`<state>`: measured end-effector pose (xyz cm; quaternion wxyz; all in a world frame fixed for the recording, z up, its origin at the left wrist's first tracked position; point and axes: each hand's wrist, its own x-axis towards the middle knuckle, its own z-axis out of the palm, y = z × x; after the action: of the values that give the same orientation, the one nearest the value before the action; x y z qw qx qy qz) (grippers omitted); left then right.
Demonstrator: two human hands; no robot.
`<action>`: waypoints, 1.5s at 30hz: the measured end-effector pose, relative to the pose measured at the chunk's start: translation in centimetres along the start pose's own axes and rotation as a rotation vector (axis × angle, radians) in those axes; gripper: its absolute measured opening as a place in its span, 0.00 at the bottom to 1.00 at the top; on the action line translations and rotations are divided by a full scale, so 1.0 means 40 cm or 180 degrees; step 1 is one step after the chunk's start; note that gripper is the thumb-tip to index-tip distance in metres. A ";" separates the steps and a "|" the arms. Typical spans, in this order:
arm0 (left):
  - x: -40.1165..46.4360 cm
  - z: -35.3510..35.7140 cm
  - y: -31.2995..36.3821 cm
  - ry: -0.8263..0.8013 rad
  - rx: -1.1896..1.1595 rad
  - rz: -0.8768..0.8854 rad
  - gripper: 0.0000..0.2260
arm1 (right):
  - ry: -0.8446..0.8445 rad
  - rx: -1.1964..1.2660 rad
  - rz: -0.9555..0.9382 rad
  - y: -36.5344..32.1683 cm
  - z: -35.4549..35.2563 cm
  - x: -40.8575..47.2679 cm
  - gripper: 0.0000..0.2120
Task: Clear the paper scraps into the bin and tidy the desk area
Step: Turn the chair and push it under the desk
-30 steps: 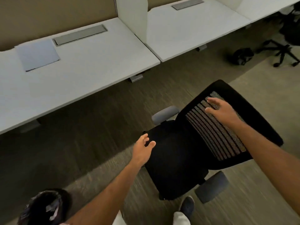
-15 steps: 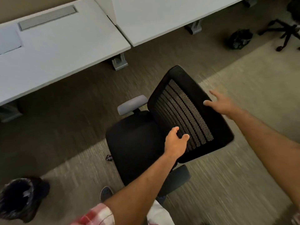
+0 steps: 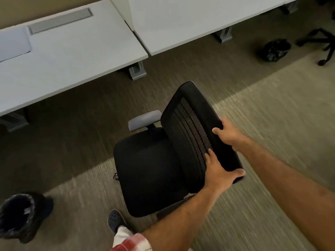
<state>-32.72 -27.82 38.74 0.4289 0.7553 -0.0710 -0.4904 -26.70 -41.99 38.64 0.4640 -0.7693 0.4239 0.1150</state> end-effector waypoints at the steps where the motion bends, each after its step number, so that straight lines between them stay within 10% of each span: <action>1: 0.002 -0.005 -0.005 0.0037 0.0031 -0.0027 0.70 | -0.0004 0.0055 0.0058 0.000 0.013 -0.002 0.15; 23: -0.106 -0.420 -0.254 0.0409 0.0807 -0.0285 0.58 | -0.1088 -0.0735 0.0135 -0.225 0.353 -0.134 0.20; 29: -0.183 -0.625 -0.372 0.0191 0.1022 -0.0214 0.56 | 0.0288 -0.1823 -0.1252 -0.344 0.435 -0.090 0.49; 34: -0.254 -0.811 -0.463 0.0014 0.1303 -0.0246 0.55 | -0.0372 -0.3164 -0.2787 -0.442 0.570 -0.041 0.30; 45: -0.418 -1.270 -0.684 0.0086 0.1499 -0.0263 0.47 | -0.0182 -0.3046 -0.2715 -0.594 0.896 -0.095 0.18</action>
<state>-9.07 27.38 38.17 0.2214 0.8432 -0.1468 -0.4673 -3.24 -5.85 36.01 0.0855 -0.9889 -0.0301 0.1174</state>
